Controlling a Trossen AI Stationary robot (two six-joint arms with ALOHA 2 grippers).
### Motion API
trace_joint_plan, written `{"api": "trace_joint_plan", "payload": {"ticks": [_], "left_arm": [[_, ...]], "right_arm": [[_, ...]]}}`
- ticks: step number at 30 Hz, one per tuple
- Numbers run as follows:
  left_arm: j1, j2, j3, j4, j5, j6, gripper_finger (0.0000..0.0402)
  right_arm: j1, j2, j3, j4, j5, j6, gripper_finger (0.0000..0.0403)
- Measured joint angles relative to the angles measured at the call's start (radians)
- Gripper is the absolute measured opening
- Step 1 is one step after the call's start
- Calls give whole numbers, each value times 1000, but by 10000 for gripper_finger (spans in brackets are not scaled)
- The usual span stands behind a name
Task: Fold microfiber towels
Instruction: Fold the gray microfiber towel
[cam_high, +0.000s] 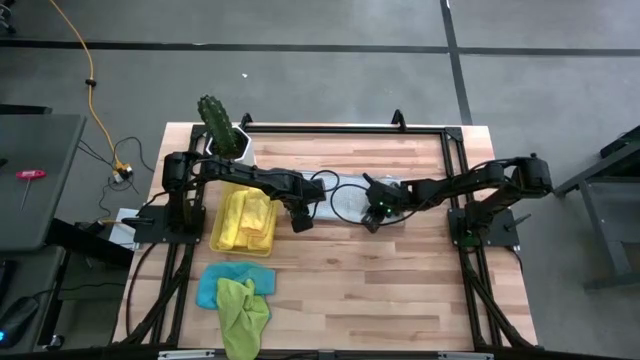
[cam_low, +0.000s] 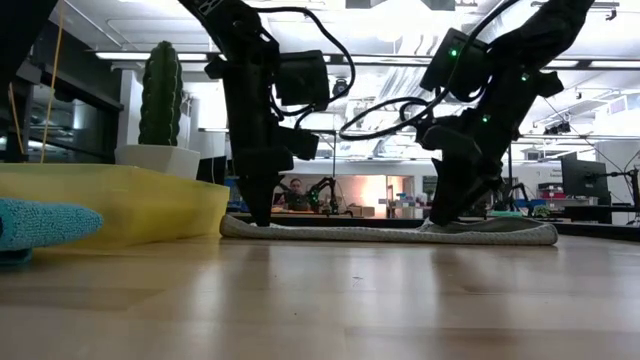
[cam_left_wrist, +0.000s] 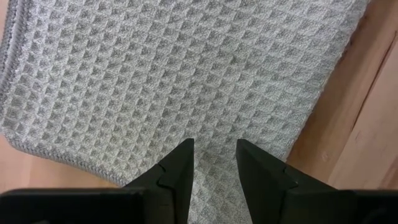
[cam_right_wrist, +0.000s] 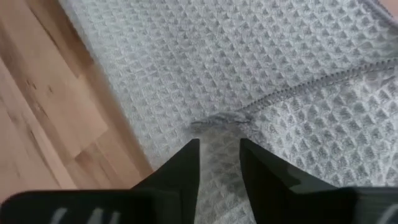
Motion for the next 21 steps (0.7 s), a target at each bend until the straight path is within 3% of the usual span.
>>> {"api": "trace_joint_plan", "payload": {"ticks": [6,10,16,21], "left_arm": [[0,0,0,0,0,0,111],[0,0,0,0,0,0,111],[0,0,0,-1,1,8,111],[0,0,0,-1,1,9,111]], "right_arm": [[-4,17,0,-2,59,5,61],[-18,39,0,1,158,3,42],[-40,33,1,-14,365,-31,45],[-60,29,23,-191,439,12,52]]}}
